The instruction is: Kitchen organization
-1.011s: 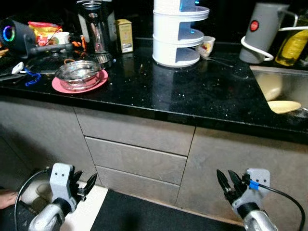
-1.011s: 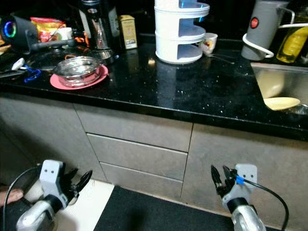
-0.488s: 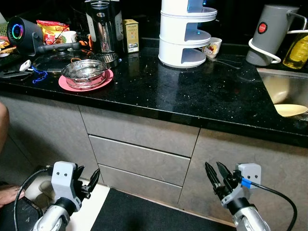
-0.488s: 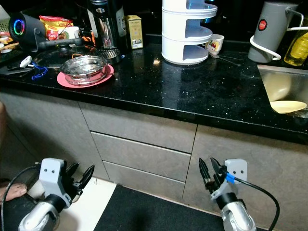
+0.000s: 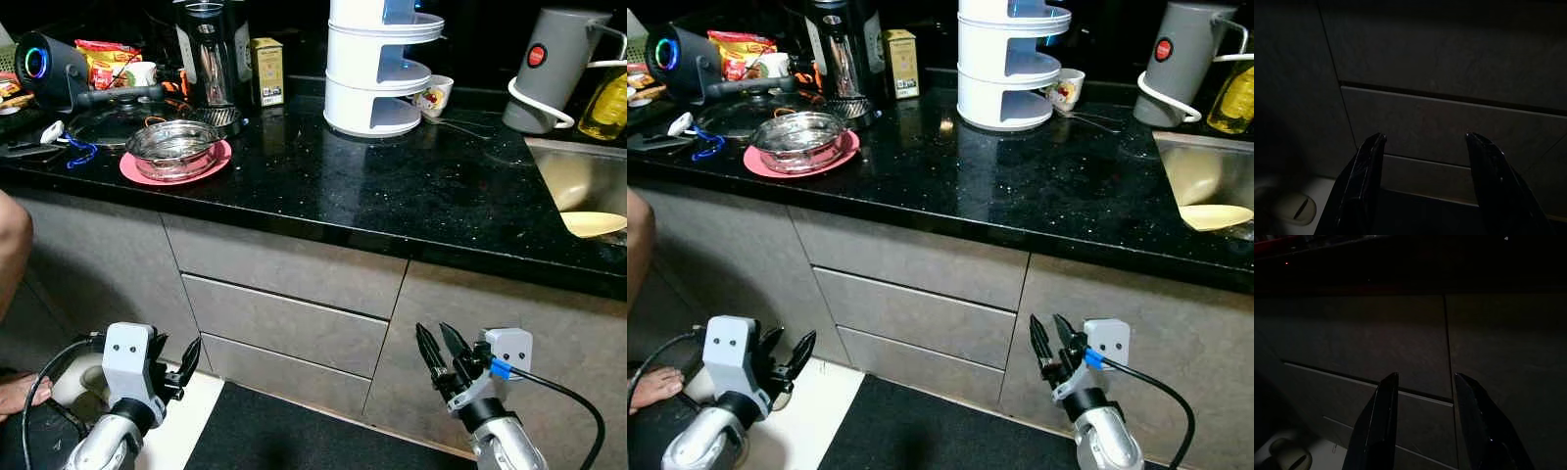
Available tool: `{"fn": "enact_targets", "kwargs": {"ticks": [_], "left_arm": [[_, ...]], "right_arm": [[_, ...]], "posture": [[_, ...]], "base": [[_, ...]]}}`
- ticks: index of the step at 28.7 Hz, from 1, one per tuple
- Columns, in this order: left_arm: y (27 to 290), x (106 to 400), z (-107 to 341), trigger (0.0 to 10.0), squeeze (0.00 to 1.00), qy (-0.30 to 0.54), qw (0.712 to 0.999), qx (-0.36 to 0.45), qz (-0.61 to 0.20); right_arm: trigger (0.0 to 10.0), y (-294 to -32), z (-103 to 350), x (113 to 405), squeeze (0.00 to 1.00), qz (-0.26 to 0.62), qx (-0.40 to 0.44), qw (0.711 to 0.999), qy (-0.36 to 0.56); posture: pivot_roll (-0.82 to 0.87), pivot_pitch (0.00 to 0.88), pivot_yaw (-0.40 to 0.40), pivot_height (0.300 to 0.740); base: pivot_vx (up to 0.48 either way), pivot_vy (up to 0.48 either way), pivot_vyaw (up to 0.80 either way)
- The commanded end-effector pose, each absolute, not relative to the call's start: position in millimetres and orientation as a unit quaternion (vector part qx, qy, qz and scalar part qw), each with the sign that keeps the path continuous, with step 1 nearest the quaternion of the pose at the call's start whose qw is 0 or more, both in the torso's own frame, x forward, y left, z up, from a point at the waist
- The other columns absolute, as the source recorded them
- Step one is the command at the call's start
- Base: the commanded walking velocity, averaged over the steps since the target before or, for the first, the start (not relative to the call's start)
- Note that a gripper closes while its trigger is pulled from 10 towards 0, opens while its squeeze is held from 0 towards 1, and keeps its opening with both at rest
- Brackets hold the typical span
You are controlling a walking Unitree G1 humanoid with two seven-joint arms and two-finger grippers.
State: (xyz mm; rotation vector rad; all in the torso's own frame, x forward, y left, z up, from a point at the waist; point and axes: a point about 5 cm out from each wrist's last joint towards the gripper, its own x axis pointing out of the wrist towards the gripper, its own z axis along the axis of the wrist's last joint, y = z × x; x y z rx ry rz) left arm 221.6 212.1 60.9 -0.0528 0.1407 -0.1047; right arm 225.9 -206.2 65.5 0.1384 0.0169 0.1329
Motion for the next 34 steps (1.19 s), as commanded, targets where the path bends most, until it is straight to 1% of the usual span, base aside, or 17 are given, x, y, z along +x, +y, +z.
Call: {"fn": "enact_targets", "kwargs": {"ticks": [1, 18, 34], "left_arm": [[211.0, 219.1, 59.6, 10.0, 0.0, 0.081, 0.995, -0.027, -0.047], [208.8, 216.7, 59.4, 10.0, 0.0, 0.091, 0.994, -0.033, -0.04], [214.7, 218.1, 54.2, 10.0, 0.0, 0.099, 0.994, -0.034, -0.04]], "right_arm": [[10.0, -206.0, 62.8, 224.5, 0.0, 0.06, 0.07, 0.996, 0.018], [10.0, -204.4, 59.2, 223.3, 0.0, 0.066, 0.069, 0.995, 0.029], [10.0, -203.0, 59.7, 224.4, 0.0, 0.066, 0.073, 0.995, 0.027]], "posture": [[-0.05, 0.016, -0.01, 0.74], [-0.05, 0.002, -0.01, 0.74], [-0.05, 0.0, 0.001, 0.74]], "base": [[0.0, 0.0, 0.0], [0.0, 0.0, 0.0], [0.0, 0.0, 0.0]]}}
